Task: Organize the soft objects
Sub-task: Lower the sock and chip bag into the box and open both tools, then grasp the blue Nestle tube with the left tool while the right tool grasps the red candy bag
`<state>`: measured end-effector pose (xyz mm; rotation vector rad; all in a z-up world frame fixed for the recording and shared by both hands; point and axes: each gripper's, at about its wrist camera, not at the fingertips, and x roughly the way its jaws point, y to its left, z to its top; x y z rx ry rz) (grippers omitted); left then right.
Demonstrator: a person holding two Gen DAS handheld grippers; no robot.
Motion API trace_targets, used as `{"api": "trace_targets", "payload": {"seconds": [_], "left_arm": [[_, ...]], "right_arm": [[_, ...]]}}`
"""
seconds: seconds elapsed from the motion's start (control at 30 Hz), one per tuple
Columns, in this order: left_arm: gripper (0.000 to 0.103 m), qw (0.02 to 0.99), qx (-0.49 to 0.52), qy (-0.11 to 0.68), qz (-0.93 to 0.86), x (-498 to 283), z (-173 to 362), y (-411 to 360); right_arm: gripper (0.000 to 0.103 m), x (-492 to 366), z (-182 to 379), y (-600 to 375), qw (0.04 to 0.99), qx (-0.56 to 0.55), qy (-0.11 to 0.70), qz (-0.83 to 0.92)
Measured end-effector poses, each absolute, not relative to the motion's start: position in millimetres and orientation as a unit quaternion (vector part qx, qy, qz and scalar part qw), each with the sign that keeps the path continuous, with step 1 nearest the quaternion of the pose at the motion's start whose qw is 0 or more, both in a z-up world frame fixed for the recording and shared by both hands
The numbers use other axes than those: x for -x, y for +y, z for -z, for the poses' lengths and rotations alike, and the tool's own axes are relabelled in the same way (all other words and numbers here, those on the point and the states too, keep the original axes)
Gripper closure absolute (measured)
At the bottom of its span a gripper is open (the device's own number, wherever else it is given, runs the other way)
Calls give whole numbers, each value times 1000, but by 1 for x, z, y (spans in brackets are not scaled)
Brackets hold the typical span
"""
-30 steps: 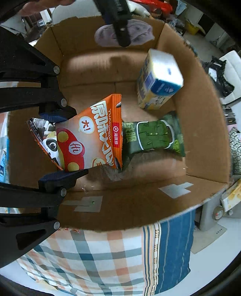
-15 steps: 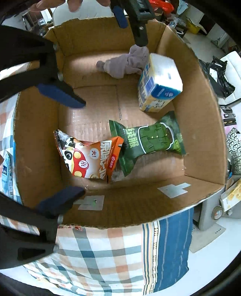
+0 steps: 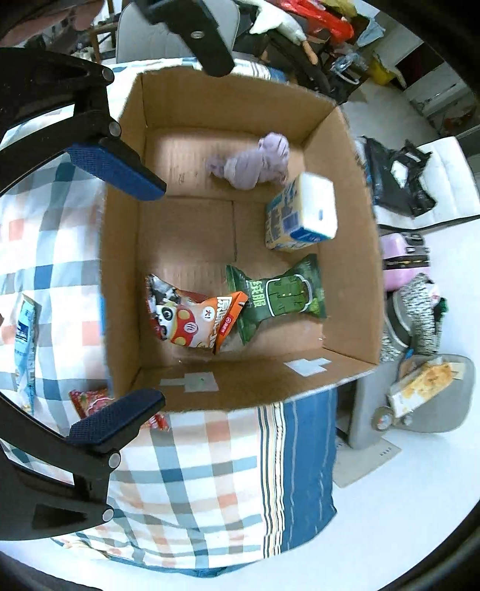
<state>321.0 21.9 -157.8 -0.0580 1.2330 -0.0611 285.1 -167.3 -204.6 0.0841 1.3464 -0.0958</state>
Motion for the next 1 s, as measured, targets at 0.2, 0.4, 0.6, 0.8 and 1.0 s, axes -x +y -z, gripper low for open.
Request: {"api": "trace_targets", "payload": {"seconds": [0.2, 0.4, 0.6, 0.8, 1.0], "left_arm": [[2, 848, 9, 529, 26, -274, 113, 33], [2, 860, 8, 509, 31, -236, 89, 47], [2, 860, 10, 508, 35, -207, 81, 51], [2, 853, 31, 520, 30, -192, 82, 44], [2, 813, 64, 578, 39, -174, 126, 4]], "right_arm": [[0, -244, 159, -152, 809, -31, 586, 44], [0, -202, 117, -137, 832, -31, 553, 45], [0, -175, 95, -128, 843, -40, 535, 39], [0, -158, 90, -139, 844, -64, 532, 25], [0, -140, 109, -196, 830, -98, 549, 35]]}}
